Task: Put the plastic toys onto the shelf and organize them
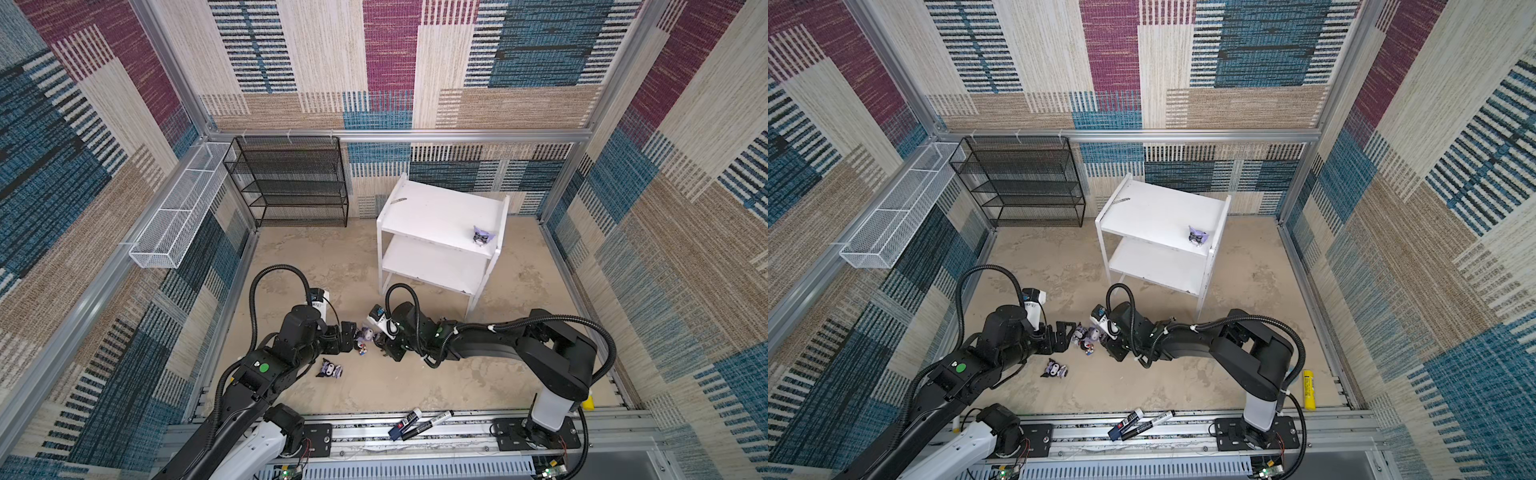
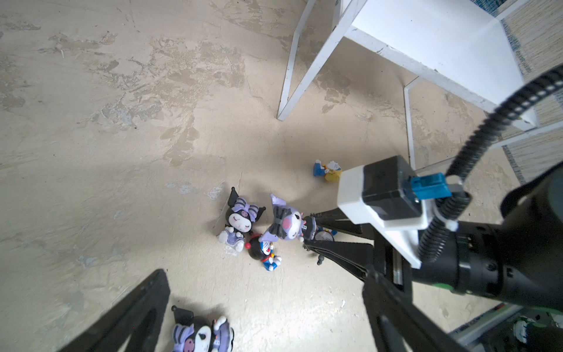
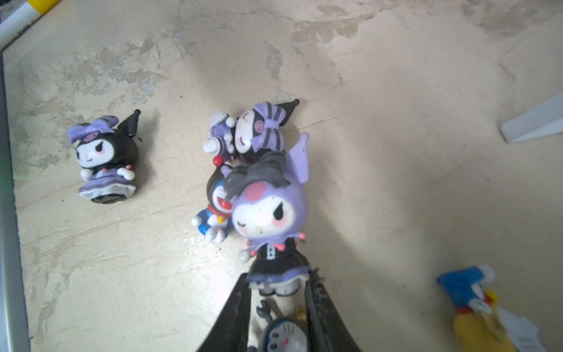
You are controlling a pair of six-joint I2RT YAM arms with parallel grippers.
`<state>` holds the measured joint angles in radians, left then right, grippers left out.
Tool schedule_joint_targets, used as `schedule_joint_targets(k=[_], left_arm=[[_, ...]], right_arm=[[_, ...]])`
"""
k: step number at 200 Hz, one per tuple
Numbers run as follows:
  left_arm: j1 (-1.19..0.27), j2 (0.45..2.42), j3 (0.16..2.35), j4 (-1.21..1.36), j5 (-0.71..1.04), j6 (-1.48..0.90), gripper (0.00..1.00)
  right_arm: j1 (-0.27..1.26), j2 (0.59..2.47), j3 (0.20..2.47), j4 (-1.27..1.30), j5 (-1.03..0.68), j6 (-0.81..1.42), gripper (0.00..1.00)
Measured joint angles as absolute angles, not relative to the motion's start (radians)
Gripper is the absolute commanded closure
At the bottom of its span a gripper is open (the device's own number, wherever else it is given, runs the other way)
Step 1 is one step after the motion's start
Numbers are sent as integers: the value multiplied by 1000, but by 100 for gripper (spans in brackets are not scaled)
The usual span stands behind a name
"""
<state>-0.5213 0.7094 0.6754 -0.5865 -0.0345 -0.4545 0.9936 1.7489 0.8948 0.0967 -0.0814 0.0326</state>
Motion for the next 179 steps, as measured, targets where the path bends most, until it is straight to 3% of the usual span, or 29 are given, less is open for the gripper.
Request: schedule_joint_targets(k=[87, 179], left_arm=[[-521, 852, 625, -442, 143, -707, 25], [-522, 859, 563, -236, 270, -975, 38]], right_arm=[[1167, 1585, 724, 285, 301, 185, 75], [1316, 1537, 660, 404, 696, 270, 75]])
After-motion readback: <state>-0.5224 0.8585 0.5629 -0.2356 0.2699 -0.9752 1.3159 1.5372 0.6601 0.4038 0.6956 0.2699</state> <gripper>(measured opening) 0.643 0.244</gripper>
